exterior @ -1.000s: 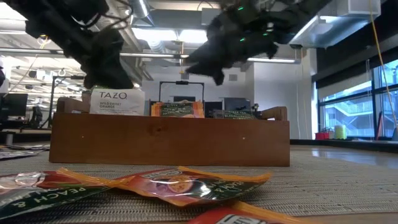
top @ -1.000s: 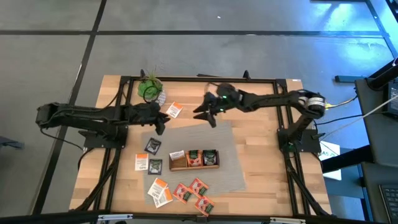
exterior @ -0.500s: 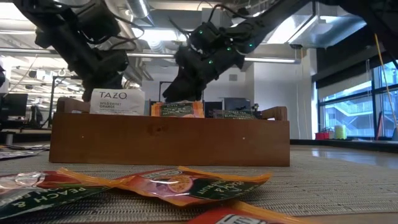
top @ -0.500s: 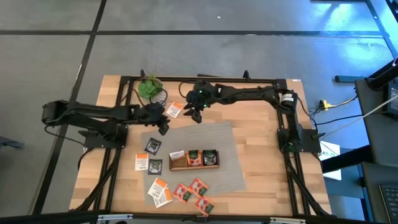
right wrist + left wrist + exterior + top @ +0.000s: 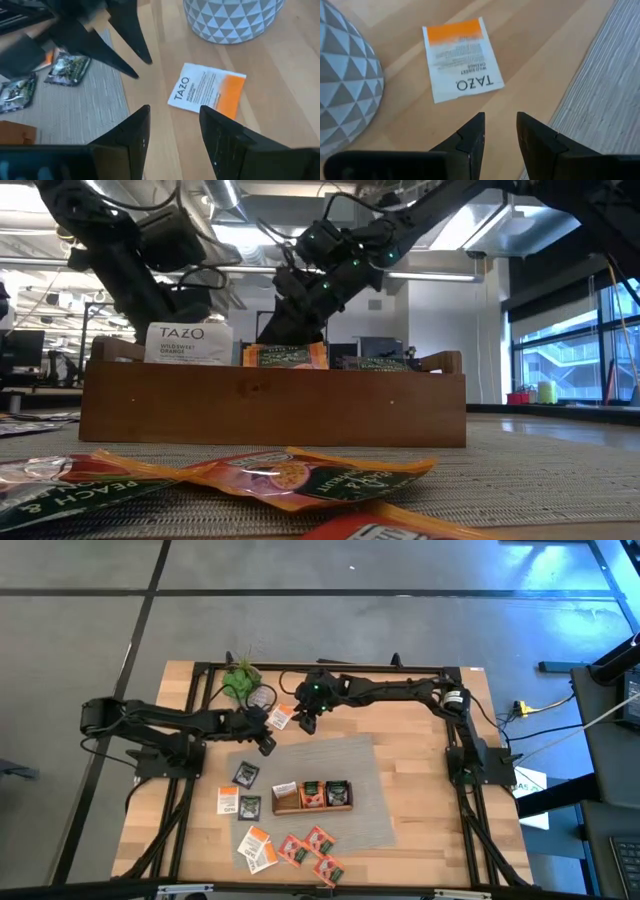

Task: Pick & Place Tea
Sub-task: Put the white tea bag into the left section of the wooden organizer

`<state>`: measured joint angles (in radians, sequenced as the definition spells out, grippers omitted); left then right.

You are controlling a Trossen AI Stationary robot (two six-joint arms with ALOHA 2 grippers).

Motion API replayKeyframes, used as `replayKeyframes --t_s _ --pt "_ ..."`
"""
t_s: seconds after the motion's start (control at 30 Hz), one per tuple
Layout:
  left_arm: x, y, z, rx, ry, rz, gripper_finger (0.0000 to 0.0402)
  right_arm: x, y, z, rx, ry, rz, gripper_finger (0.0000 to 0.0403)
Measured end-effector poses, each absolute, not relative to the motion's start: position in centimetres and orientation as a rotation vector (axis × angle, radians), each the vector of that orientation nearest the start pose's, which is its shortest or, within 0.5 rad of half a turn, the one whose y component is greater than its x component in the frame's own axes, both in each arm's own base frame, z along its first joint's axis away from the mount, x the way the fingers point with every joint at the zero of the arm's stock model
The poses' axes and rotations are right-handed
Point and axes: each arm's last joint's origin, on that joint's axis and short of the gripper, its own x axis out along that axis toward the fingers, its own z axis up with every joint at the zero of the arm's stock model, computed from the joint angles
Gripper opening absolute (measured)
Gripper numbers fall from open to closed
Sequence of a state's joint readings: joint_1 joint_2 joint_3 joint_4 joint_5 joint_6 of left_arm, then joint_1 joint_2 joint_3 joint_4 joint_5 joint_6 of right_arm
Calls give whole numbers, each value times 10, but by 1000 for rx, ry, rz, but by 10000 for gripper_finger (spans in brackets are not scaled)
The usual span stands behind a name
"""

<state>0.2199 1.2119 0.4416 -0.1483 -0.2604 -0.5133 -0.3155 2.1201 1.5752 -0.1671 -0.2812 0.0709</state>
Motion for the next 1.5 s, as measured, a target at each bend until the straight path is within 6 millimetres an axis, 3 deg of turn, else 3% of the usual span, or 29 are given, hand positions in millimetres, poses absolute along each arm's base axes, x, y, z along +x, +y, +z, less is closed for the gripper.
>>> replayKeyframes --t_s 0.23,0.67,1.13,1.5 --pt "200 53 146 -436 763 691 110 452 -142 207 211 709 -35 173" --pt "207 59 154 -383 613 804 108 449 -139 204 283 735 92 173" --pt "223 77 119 -389 683 788 108 455 -123 206 265 719 125 173" --pt "226 78 102 -440 745 752 108 454 -120 204 266 743 132 173"
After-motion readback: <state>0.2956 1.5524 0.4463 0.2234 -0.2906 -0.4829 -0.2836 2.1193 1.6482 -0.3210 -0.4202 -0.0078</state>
